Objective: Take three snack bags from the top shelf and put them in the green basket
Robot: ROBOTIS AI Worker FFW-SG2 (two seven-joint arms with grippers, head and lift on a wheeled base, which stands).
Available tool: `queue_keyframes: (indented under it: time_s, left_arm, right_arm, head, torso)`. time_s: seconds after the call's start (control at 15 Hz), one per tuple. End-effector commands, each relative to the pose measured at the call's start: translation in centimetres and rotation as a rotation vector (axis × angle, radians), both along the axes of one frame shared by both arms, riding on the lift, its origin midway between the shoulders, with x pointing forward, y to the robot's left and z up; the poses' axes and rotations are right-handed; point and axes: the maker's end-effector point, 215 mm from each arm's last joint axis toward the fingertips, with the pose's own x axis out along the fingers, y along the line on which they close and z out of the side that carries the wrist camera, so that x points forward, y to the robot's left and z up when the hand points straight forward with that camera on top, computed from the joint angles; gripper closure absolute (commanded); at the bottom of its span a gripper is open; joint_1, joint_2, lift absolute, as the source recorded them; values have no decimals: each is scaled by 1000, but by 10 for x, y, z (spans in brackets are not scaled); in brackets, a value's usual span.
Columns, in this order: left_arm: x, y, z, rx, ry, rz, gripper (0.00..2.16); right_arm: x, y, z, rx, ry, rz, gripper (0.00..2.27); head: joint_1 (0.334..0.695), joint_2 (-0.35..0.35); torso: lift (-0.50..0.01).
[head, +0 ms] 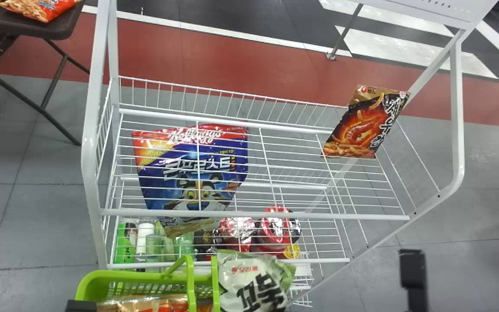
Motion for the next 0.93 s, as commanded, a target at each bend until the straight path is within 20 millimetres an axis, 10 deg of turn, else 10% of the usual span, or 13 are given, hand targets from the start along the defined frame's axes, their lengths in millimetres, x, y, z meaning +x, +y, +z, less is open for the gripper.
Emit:
queue_keyframes:
  time_s: [0.0, 0.47, 0.53, 0.6, 0.67, 0.87]
  left_arm:
    - [-2, -4, 2, -3, -4, -12, 1487]
    - [-4, -1, 5, -1, -8, -13, 1487]
    - [-4, 0, 6, -2, -9, -13, 1487]
    - [-4, 1, 5, -1, -7, -11, 1487]
    - [-3, 2, 5, 0, -7, -8, 1487]
    - [0, 3, 4, 4, -11, -3, 1487]
  right_arm:
    - [-19, 26, -30, 74, 98, 24, 2128]
    - [13, 58, -84, -87, -9, 94, 2074]
    - [9, 54, -88, -123, 4, 112, 1639]
    - [8, 53, -86, -133, 2, 116, 586]
    - [8, 51, -80, -148, -11, 122, -2]
    - [13, 48, -50, -184, -95, 130, 46]
  head:
    - [695, -350]
    - [695, -350]
    - [695, -350]
    - [695, -350]
    - [695, -350]
    - [695, -350]
  torso:
    - [-31]
    - [-31]
    - [-31]
    - [-31]
    - [-31]
    - [-31]
